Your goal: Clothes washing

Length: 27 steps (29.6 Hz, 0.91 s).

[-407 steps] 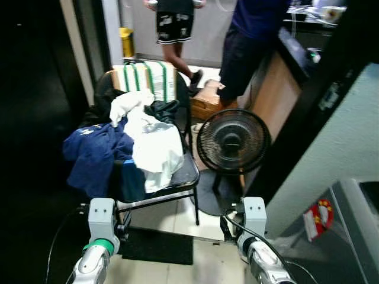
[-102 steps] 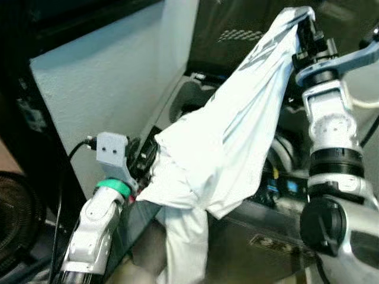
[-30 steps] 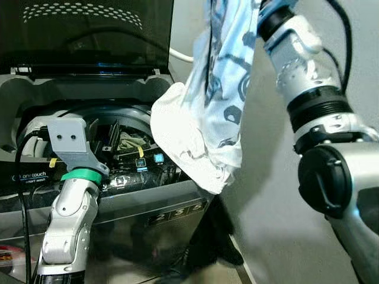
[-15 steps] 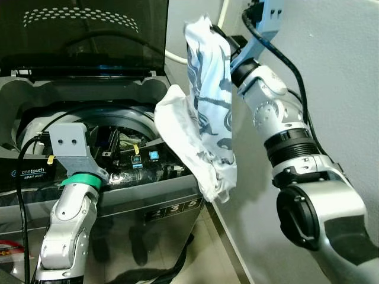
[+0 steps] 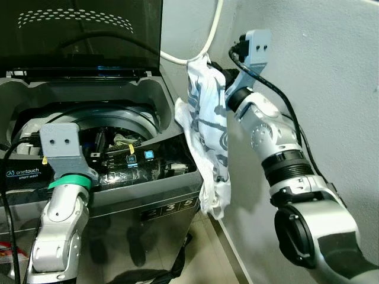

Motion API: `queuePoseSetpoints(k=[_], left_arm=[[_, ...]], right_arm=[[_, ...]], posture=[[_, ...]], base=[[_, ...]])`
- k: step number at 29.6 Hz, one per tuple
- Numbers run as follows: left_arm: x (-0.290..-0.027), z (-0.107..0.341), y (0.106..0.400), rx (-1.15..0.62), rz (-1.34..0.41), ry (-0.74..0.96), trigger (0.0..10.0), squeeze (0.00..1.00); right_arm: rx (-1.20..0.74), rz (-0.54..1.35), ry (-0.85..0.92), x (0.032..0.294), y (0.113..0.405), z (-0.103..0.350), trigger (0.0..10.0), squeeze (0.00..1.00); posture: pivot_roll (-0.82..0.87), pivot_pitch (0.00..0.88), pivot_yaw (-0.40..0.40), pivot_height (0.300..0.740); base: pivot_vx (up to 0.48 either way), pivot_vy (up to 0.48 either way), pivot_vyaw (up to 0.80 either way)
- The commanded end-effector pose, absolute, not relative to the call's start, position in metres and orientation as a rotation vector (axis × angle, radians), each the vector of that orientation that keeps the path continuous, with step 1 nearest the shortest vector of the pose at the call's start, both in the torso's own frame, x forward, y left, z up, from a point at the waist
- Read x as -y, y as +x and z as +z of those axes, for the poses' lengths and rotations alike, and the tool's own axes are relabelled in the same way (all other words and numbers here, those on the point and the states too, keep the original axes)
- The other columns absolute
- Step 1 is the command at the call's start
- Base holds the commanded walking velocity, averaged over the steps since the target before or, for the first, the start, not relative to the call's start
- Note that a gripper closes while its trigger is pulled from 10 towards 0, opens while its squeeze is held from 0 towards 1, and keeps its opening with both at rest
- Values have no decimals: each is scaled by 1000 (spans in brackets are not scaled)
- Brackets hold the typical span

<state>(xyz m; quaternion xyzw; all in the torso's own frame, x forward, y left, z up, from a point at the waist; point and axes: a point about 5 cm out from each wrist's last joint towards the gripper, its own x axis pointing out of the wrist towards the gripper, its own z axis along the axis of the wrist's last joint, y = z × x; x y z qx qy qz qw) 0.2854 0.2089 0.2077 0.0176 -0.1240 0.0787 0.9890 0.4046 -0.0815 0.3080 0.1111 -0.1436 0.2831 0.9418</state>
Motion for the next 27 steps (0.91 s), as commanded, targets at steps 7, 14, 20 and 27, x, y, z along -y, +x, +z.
queuePoseSetpoints(k=[7, 14, 20, 27], left_arm=[[-185, 211, 277, 249, 142, 25, 10000, 0], [-180, 214, 275, 252, 140, 11, 10000, 0], [-180, 218, 274, 261, 134, 2, 10000, 0], [-181, 219, 269, 260, 149, 5, 10000, 0]], right_arm=[[324, 579, 275, 83, 403, 307, 10000, 0], [320, 586, 300, 78, 398, 306, 10000, 0], [308, 596, 313, 73, 395, 301, 10000, 0], [300, 619, 319, 66, 393, 299, 10000, 0]], posture=[[149, 25, -149, 740], [149, 25, -149, 740], [168, 13, -156, 740], [181, 13, -171, 740]], base=[[0, 0, 0], [0, 272, 0], [0, 480, 0], [0, 480, 0]])
